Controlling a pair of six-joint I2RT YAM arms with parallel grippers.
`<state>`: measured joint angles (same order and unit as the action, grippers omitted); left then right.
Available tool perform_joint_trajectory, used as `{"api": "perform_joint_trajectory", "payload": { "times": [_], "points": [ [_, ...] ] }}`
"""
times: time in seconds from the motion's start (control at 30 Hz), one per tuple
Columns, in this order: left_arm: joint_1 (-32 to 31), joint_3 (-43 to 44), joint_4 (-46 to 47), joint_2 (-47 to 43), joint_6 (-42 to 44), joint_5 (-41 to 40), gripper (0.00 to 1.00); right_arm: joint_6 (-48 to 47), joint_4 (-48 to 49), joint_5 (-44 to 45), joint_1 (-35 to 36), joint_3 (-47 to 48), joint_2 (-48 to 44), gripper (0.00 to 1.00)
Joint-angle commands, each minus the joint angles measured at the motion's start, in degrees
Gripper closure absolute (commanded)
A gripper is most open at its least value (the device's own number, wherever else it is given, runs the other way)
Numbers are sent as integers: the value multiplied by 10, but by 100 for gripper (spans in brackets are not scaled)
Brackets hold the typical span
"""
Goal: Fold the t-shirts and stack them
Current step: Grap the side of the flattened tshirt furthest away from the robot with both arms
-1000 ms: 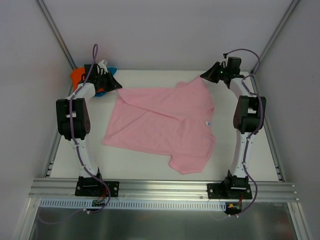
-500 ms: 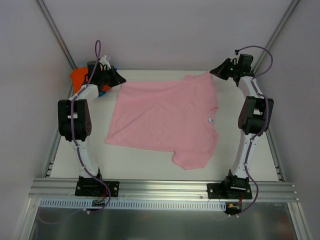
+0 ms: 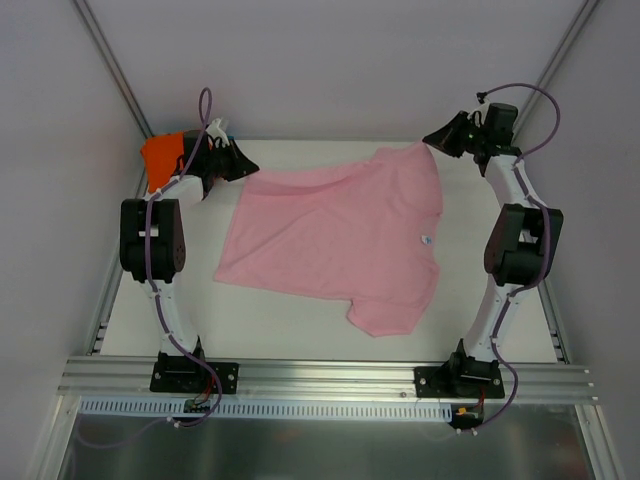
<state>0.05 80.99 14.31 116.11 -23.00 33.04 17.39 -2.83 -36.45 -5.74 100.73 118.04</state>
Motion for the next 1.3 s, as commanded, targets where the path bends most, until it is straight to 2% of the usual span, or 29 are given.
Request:
{"api": "perform_joint_trajectory", "payload": {
  "times": [0.0, 0.4, 0.73, 0.8, 0.9, 0.93, 0.97, 1.0, 1.03, 1.07, 1.13, 1.17, 1.2, 1.23, 1.27],
  "points": [
    [1, -14, 24, -48, 15, 18, 100, -25, 17, -9, -1, -26, -63, 99],
    [2, -11, -2, -55, 39, 4, 100, -61, 10, 3, -1, -108, -90, 99],
    [2, -7, 26, -24, 31, -24, 100, -58, -32, 5, -1, 6, -10, 100],
    [2, -2, 33, -12, 28, -31, 98, -56, -38, 6, -2, 35, 20, 99],
    [2, 8, 34, -2, 34, -45, 89, -51, -29, 3, -2, 52, 46, 99],
    [1, 5, 34, -5, 38, -56, 76, -51, -10, 3, -2, 47, 44, 97],
    [1, -4, 58, -25, 46, -60, 68, -53, -2, 6, -2, 40, 30, 88],
    [1, -31, 76, -38, 52, -68, 62, -56, 6, 15, -2, 16, 18, 45],
    [1, -48, 96, -54, 57, -69, 52, -66, 20, 21, -2, 2, 2, 33],
    [2, -80, 128, -92, 66, -74, 48, -73, 24, 36, -2, -13, -32, 21],
    [2, -114, 149, -133, 77, -94, 41, -86, 23, 48, -2, -54, -69, 18],
    [1, -131, 161, -182, 88, -103, 36, -101, 19, 53, -2, -68, -89, 18],
    [1, -169, 166, -207, 94, -112, 25, -106, 15, 59, -2, -82, -132, 15],
    [2, -190, 174, -234, 99, -125, 19, -111, 17, 63, -1, -121, -157, 15],
    [2, -207, 174, -287, 105, -124, 18, -111, 14, 66, -1, -141, -182, 15]
  ]
}}
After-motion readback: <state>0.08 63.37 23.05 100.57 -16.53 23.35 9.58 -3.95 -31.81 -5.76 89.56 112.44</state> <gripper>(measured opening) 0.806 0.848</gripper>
